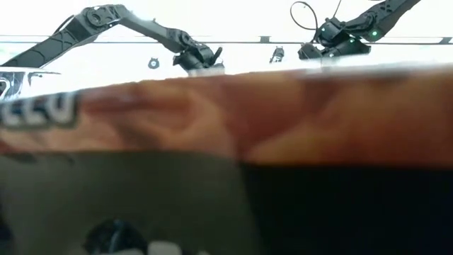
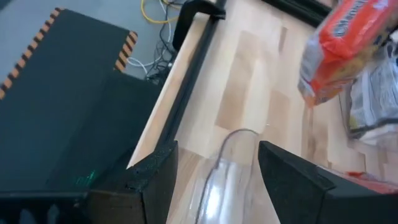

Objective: Sort Maruchan noodles
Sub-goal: Put the top right orange pack noodle into the top transparent bin

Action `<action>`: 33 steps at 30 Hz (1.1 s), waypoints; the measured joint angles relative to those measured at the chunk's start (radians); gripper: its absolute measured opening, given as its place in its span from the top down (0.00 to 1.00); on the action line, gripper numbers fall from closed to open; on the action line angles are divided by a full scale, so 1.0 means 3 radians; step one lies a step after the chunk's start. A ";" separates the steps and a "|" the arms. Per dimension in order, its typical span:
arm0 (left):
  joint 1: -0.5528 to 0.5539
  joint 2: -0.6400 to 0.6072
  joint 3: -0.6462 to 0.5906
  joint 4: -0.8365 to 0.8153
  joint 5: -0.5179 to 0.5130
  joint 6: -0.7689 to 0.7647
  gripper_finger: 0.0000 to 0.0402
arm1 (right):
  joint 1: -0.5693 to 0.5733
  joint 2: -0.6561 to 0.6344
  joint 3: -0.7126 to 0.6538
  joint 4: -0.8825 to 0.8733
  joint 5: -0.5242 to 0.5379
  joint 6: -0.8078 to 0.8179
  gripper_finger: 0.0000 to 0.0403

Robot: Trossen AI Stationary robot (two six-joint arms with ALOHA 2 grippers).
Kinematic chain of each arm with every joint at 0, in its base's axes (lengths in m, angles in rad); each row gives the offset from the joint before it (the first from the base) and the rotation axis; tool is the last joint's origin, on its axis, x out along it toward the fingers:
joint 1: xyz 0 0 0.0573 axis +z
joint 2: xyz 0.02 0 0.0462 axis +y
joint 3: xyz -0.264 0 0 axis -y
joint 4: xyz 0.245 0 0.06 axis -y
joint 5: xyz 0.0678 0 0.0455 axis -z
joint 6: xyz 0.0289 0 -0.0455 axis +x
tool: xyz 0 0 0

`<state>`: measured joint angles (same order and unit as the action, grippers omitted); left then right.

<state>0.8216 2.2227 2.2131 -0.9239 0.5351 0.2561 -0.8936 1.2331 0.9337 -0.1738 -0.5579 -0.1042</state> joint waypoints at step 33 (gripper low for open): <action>-0.0244 -0.2393 -0.4289 0.4180 -0.0031 -0.1377 0.49 | 0.0069 0.0412 -0.0001 0.0592 -0.0621 0.0164 0.69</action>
<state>0.7484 1.5047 0.9264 0.3299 0.5259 -0.1570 -0.8729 1.3568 0.9333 0.0039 -0.7443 -0.0550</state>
